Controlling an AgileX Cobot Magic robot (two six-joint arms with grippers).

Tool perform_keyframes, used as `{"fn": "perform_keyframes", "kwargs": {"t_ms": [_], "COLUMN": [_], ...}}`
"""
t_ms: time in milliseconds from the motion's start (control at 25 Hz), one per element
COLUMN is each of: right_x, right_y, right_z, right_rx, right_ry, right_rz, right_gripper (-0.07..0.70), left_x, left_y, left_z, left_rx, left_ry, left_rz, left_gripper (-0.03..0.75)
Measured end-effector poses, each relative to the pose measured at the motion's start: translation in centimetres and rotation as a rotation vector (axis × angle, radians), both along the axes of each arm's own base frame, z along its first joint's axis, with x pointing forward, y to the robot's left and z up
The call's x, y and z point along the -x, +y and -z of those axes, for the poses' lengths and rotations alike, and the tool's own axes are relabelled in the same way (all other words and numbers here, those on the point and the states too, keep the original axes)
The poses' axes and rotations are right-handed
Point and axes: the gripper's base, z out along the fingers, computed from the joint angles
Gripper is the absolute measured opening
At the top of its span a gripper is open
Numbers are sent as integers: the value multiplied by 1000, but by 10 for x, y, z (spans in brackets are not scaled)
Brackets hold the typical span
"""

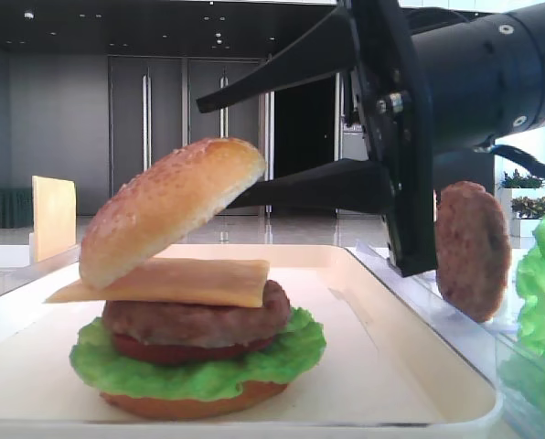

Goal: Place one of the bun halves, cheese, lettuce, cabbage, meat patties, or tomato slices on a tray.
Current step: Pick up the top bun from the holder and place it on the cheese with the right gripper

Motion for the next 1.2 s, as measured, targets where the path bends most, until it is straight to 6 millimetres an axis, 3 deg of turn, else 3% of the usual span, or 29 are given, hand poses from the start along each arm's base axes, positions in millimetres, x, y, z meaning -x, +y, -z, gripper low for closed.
{"fn": "perform_keyframes", "kwargs": {"t_ms": [320,520,1200], "right_x": [1,2,0], "right_y": [0,-1,-4], "right_z": [-9,-13,-6], "right_rx": [-13,-8,104], "right_ry": [-49,-71,-129], "right_rz": [-6,-12,4], "right_gripper": [382,430,451], "left_x": [0,0,0], "left_y": [0,0,0], "left_z": [0,0,0], "left_rx": [0,0,0], "left_ry": [0,0,0], "left_rz": [0,0,0], "left_gripper": [265,265,265]}}
